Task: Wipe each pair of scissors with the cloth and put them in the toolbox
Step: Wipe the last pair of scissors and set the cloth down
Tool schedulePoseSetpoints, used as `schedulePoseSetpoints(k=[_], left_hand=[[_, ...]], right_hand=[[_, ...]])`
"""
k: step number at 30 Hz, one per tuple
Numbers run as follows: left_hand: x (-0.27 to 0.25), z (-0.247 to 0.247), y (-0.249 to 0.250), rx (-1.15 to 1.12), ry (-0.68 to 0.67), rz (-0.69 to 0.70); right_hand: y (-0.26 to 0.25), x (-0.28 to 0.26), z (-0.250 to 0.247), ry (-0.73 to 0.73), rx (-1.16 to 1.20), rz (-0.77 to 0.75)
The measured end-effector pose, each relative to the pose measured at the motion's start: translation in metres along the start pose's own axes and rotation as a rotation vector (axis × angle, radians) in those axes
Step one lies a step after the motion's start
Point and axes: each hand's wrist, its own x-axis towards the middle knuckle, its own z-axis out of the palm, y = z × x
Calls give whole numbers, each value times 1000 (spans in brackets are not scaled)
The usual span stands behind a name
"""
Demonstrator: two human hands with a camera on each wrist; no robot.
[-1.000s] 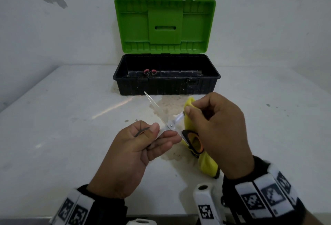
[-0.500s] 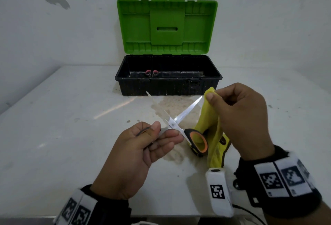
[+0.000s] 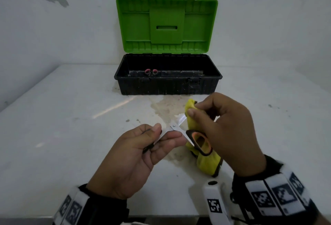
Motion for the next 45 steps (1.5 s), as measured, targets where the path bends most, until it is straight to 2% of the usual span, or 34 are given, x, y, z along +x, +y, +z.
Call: schedulePoseSetpoints(k=[5, 9, 14, 18, 23, 30, 34, 40, 45], left_hand=[[2, -6, 1, -20, -15, -35], [2, -5, -1, -11, -24, -30], [1, -5, 3, 115, 21, -27], [-1, -5, 3, 247, -1, 8], [-4, -6, 5, 315, -23, 31], [-4, -5, 4, 350, -39, 32], [-4, -7, 7, 391, -28, 24], [-4, -6, 4, 440, -31, 53], [-4, -8, 3, 469, -8, 61]], right_hand=[[-10, -6, 2, -139, -20, -11], [-2, 3, -5, -40, -31, 72], [-14, -6, -2, -161, 7, 69], [-5, 2, -6, -55, -41, 83], [-17, -6, -1, -142, -29, 23], [-10, 0, -3, -103, -49, 45], [-16, -7, 1, -204, -96, -45], [-10, -2, 6, -83, -144, -7], [-15, -9, 11, -182, -96, 39]])
